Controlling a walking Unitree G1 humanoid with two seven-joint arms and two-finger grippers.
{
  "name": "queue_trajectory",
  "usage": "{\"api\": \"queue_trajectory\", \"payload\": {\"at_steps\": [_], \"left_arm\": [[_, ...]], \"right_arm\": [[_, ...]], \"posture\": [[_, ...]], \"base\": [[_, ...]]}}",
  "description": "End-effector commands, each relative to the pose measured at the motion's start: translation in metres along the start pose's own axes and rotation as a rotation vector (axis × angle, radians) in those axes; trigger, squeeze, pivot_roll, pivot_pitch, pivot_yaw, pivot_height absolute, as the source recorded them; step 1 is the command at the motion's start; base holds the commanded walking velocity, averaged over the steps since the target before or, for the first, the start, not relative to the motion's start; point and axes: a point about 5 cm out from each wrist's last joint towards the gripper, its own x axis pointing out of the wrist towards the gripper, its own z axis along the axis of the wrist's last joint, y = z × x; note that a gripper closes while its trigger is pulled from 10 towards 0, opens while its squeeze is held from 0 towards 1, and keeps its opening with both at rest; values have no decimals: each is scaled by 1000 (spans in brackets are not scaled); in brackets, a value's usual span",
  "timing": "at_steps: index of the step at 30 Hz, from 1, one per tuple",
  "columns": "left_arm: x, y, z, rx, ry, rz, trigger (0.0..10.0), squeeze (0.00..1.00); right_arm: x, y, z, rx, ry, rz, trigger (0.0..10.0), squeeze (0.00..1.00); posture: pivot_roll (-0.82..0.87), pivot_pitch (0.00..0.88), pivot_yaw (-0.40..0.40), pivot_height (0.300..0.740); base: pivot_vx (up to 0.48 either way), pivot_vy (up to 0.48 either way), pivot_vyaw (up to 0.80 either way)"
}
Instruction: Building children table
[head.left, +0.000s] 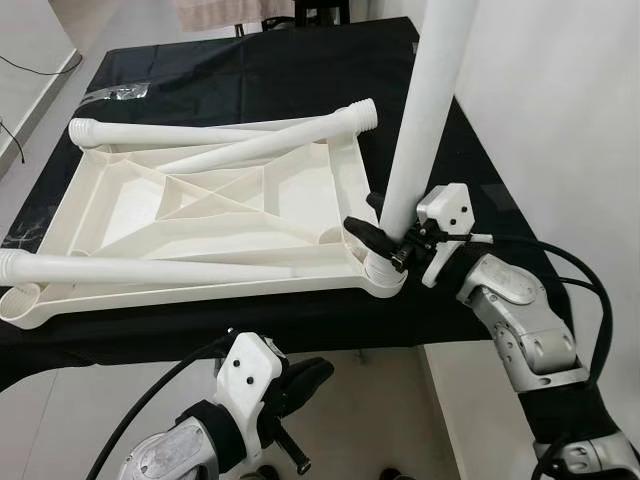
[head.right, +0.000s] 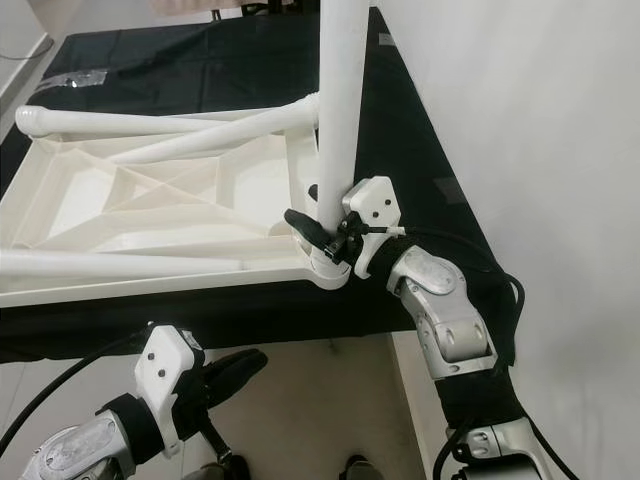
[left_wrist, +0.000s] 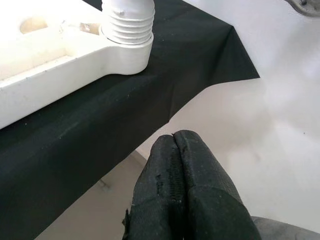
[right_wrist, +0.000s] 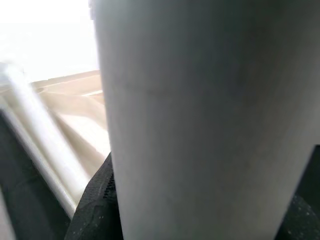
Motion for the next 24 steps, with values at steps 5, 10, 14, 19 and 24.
{"api": "queue_trajectory", "payload": {"at_steps": [5, 10, 14, 19, 24], "left_arm": [[-4, -2, -3, -6, 28, -13, 10000, 0], [-6, -5, -2, -11, 27, -13, 10000, 0], [-9, -7, 0, -15, 29, -13, 10000, 0], [-13, -10, 1, -22, 33, -10, 10000, 0], [-19, -16, 4, -26, 41, -3, 10000, 0]], "right_arm": [[-15, 3, -45, 160, 211, 182, 10000, 0], [-9, -2, -25, 162, 157, 392, 10000, 0], [-1, -5, -15, 194, 113, 464, 10000, 0], [7, -8, -7, 218, 66, 523, 10000, 0], [16, -11, 0, 210, 19, 587, 10000, 0]], "posture": [[5, 297, 60, 740], [10, 308, 61, 740], [20, 323, 62, 740], [35, 349, 57, 740], [60, 374, 54, 740]], "base": [[0, 0, 0], [0, 0, 0], [0, 0, 0], [0, 0, 0], [0, 0, 0]]}}
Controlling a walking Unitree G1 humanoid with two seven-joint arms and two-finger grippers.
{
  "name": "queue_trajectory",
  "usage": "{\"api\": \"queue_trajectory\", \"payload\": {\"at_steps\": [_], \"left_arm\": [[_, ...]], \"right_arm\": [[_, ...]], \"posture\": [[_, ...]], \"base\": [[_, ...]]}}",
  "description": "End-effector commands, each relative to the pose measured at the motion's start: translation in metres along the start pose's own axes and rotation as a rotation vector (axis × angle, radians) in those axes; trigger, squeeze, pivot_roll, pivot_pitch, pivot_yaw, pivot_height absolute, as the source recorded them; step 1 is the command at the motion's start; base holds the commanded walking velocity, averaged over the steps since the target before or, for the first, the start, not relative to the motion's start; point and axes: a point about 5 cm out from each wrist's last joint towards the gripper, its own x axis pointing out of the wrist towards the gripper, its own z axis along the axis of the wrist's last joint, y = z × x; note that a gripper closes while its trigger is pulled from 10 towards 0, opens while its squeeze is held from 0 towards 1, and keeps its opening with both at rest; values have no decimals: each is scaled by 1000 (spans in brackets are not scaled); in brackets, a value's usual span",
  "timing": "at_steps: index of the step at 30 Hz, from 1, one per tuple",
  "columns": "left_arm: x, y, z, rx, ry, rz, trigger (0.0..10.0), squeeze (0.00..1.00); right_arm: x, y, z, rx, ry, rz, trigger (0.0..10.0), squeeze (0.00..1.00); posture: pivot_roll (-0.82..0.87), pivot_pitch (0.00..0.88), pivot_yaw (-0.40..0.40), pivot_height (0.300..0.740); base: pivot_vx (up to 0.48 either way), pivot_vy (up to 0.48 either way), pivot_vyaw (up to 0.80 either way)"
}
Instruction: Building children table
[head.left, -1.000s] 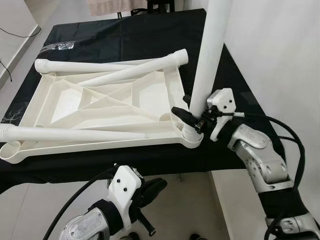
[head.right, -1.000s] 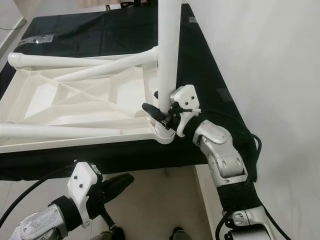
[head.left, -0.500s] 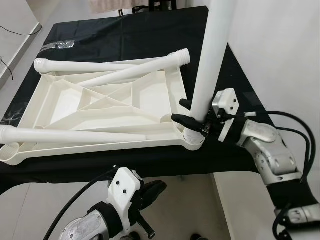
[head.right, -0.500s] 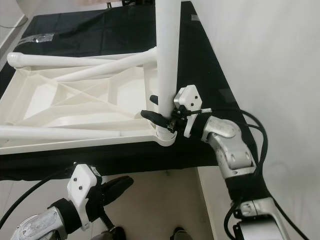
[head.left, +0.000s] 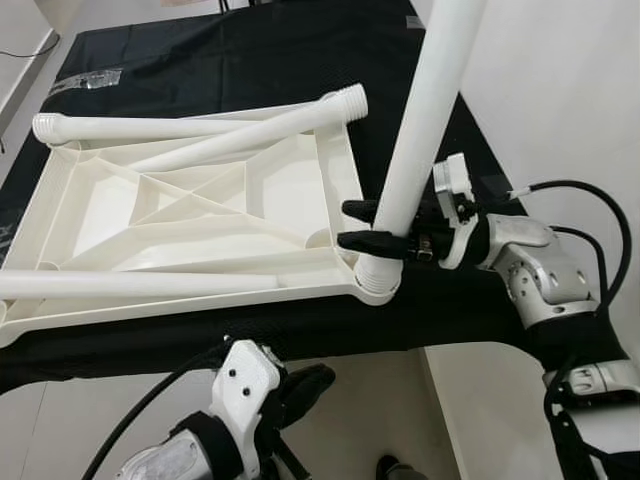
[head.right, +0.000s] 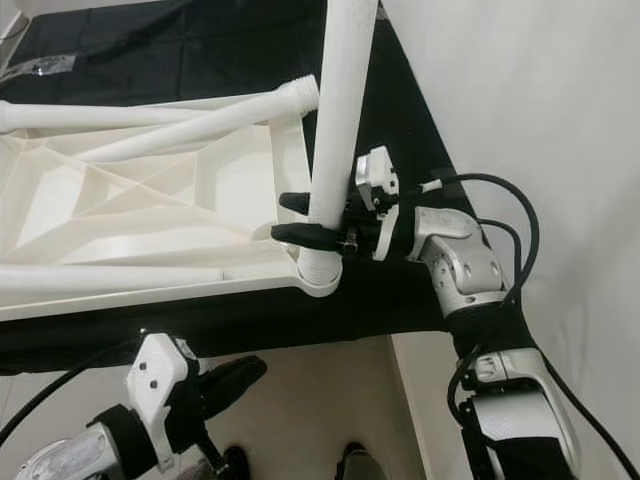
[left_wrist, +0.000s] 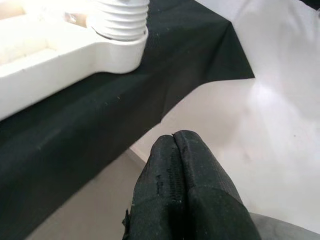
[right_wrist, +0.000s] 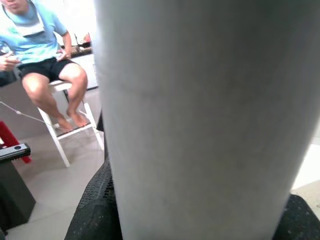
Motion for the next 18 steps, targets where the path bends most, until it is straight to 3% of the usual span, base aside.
{"api": "queue_trajectory", "payload": {"at_steps": [1, 5, 14, 18], "left_arm": [[-6, -3, -1, 3, 35, -2, 10000, 0], [-8, -3, -1, 8, 44, -1, 10000, 0], [-12, -2, 0, 17, 63, 1, 10000, 0], [-12, -1, 0, 17, 66, 3, 10000, 0]], "right_arm": [[6, 6, -31, 98, 62, 50, 10000, 0], [9, 6, -31, 61, 77, 51, 10000, 0], [13, 18, -37, -109, 252, 178, 10000, 0], [11, 16, -35, -122, 275, 206, 10000, 0]], "posture": [[60, 374, 54, 740], [67, 380, 58, 740], [79, 391, 71, 740], [77, 389, 71, 740]], "base": [[0, 0, 0], [0, 0, 0], [0, 0, 0], [0, 0, 0]]}}
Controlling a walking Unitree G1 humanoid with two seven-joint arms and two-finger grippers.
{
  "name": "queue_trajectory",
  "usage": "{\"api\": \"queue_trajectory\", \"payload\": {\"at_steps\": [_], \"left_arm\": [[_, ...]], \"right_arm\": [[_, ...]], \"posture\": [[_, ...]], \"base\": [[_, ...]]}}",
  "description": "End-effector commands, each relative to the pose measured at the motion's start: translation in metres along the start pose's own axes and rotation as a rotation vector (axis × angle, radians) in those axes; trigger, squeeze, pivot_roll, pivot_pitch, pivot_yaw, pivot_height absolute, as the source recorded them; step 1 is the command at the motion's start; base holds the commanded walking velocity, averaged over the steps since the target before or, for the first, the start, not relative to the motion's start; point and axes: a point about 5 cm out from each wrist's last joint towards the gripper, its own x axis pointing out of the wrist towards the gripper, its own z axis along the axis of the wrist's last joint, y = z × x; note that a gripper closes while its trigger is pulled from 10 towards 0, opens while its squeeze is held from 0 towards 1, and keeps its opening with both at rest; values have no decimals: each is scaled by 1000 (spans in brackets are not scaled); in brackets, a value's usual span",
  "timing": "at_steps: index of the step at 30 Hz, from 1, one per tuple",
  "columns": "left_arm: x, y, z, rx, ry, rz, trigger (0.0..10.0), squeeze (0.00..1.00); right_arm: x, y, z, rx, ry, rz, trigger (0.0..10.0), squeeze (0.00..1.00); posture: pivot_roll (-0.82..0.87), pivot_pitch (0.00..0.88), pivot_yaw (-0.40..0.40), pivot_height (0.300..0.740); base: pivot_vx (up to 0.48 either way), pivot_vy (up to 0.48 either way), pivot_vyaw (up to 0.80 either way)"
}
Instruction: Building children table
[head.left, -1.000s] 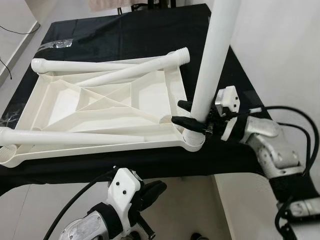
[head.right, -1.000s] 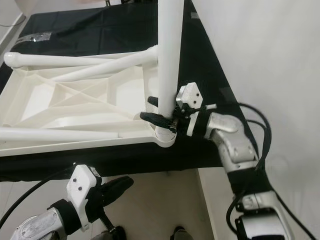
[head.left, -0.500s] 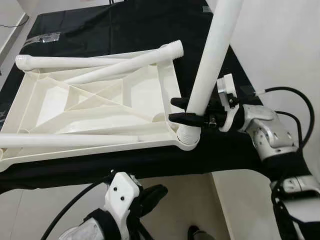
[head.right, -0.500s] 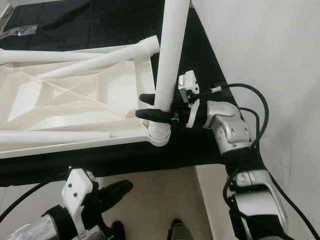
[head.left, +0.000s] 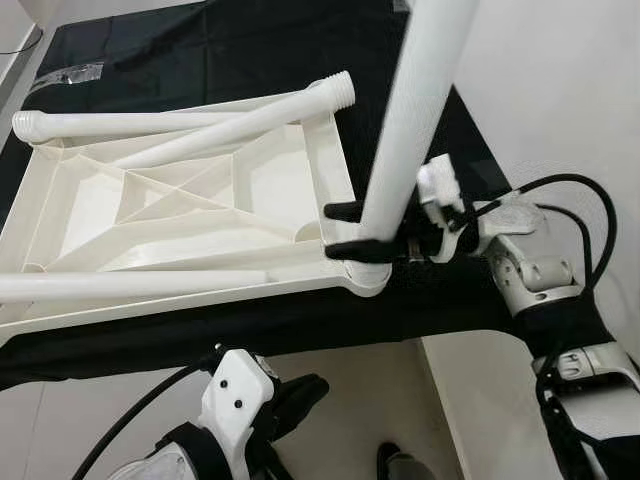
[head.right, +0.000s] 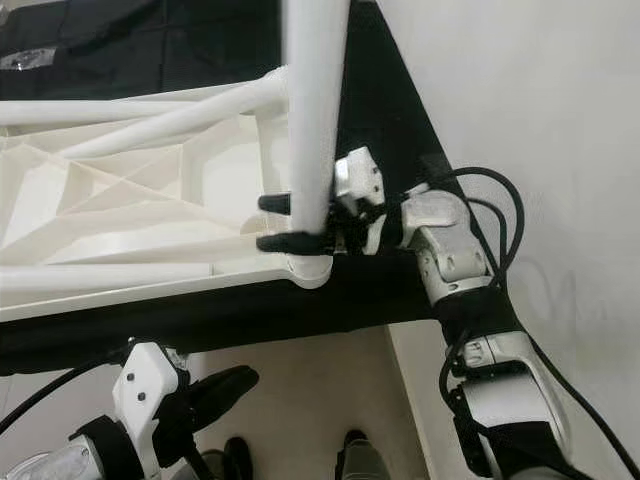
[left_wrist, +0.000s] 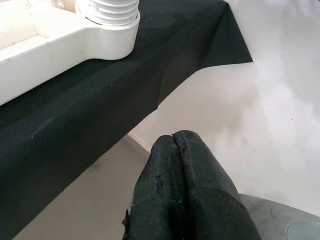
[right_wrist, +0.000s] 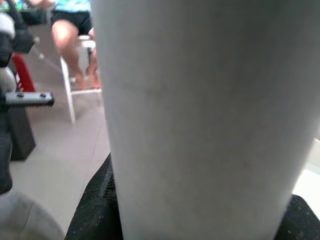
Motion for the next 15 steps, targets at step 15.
{"api": "queue_trajectory", "payload": {"at_steps": [15], "left_arm": [[-1, 1, -2, -8, 27, 3, 10000, 0]], "right_arm": [[2, 2, -36, 282, 69, 120, 10000, 0]], "posture": [[64, 392, 56, 740]], "base": [[0, 0, 0]]}}
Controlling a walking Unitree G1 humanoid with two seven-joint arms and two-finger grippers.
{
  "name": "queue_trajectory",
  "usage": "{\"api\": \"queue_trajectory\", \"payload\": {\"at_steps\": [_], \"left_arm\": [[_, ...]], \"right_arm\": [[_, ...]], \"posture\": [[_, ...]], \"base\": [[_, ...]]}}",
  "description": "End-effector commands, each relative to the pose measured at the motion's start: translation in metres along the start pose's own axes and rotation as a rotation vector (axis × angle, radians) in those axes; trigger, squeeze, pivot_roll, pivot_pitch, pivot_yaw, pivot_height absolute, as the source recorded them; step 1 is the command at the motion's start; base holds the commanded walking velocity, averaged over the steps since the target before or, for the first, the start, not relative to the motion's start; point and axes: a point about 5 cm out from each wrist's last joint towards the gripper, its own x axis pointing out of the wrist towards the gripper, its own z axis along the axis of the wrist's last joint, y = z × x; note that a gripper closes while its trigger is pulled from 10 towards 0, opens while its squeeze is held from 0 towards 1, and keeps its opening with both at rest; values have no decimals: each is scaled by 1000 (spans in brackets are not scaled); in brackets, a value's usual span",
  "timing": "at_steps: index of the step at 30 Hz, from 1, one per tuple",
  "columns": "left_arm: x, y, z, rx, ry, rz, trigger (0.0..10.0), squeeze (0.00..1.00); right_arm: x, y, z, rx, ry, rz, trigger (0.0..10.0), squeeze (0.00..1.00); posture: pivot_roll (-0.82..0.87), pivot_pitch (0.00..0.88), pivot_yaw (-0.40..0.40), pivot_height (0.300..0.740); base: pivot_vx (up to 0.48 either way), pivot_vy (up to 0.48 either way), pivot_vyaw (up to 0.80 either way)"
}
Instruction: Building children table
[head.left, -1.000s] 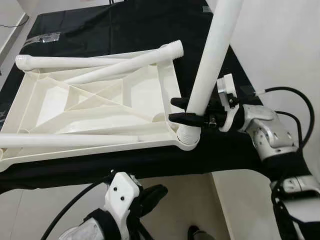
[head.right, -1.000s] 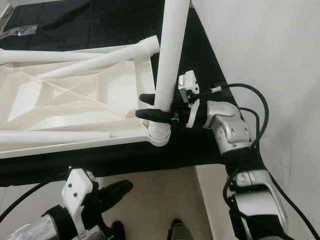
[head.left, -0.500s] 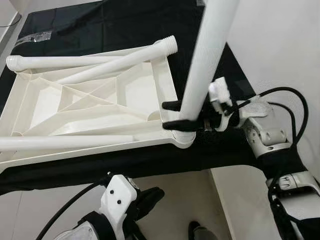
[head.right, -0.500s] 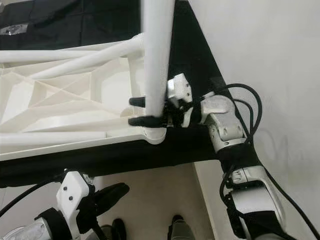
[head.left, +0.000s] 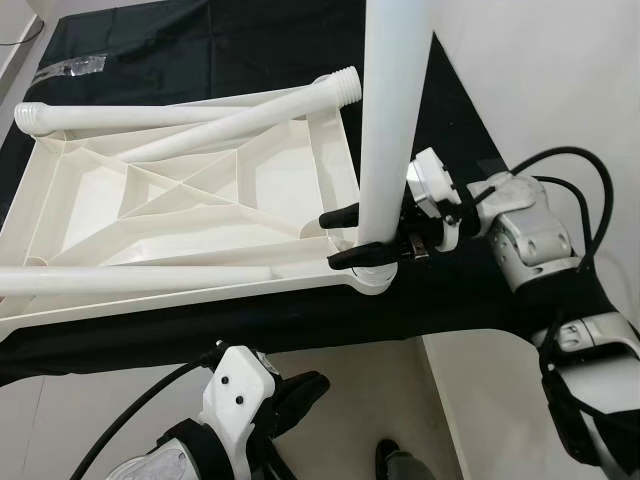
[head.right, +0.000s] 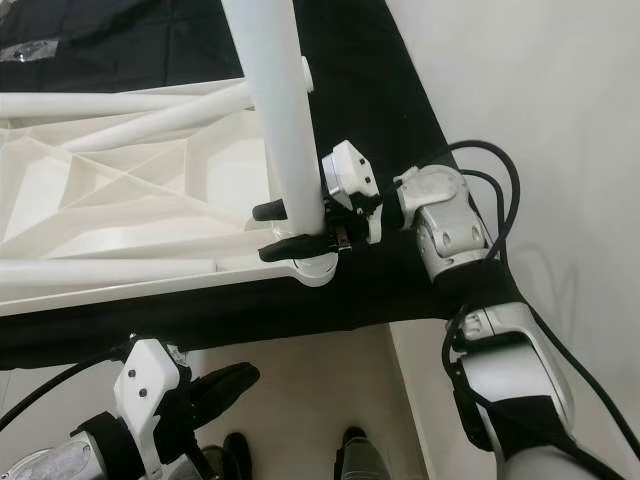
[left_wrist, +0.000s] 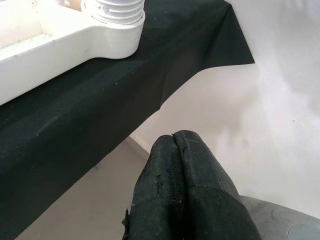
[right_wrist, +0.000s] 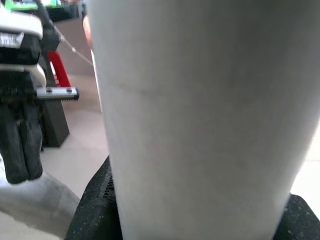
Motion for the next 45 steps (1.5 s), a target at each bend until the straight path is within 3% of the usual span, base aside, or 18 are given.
{"api": "queue_trajectory", "payload": {"at_steps": [1, 4, 12, 15, 21, 26, 32, 39, 45], "left_arm": [[-3, 0, -4, -11, 33, 3, 10000, 0], [-3, -1, -4, -14, 32, 4, 10000, 0], [-3, -2, -4, -17, 33, 3, 10000, 0], [-5, -2, -4, -19, 36, 2, 10000, 0], [-5, -3, -4, -19, 38, 1, 10000, 0], [-7, -4, -5, -19, 46, -1, 10000, 0], [-9, -5, -5, -20, 50, -1, 10000, 0], [-12, -7, -4, -24, 51, 6, 10000, 0], [-13, -8, -4, -30, 54, 13, 10000, 0]], "right_arm": [[5, 13, -43, 218, 40, 10, 10000, 0], [6, 9, -44, 268, -22, -20, 10000, 0], [6, 12, -54, 277, 9, -7, 10000, 0], [9, 20, -62, 250, 75, 42, 10000, 0], [11, 22, -64, 223, 99, 61, 10000, 0], [17, 31, -67, 140, 189, 151, 10000, 0], [20, 34, -68, 134, 210, 191, 10000, 0], [24, 29, -62, 148, 186, 192, 10000, 0], [26, 17, -56, 208, 88, 132, 10000, 0]], "posture": [[64, 392, 56, 740], [66, 392, 57, 740], [67, 391, 56, 740], [70, 387, 58, 740], [73, 386, 59, 740], [79, 378, 60, 740], [87, 380, 54, 740], [97, 391, 47, 740], [101, 400, 42, 740]], "base": [[0, 0, 0], [0, 0, 0], [0, 0, 0], [0, 0, 0], [0, 0, 0], [0, 0, 0], [0, 0, 0], [0, 0, 0], [0, 0, 0]]}}
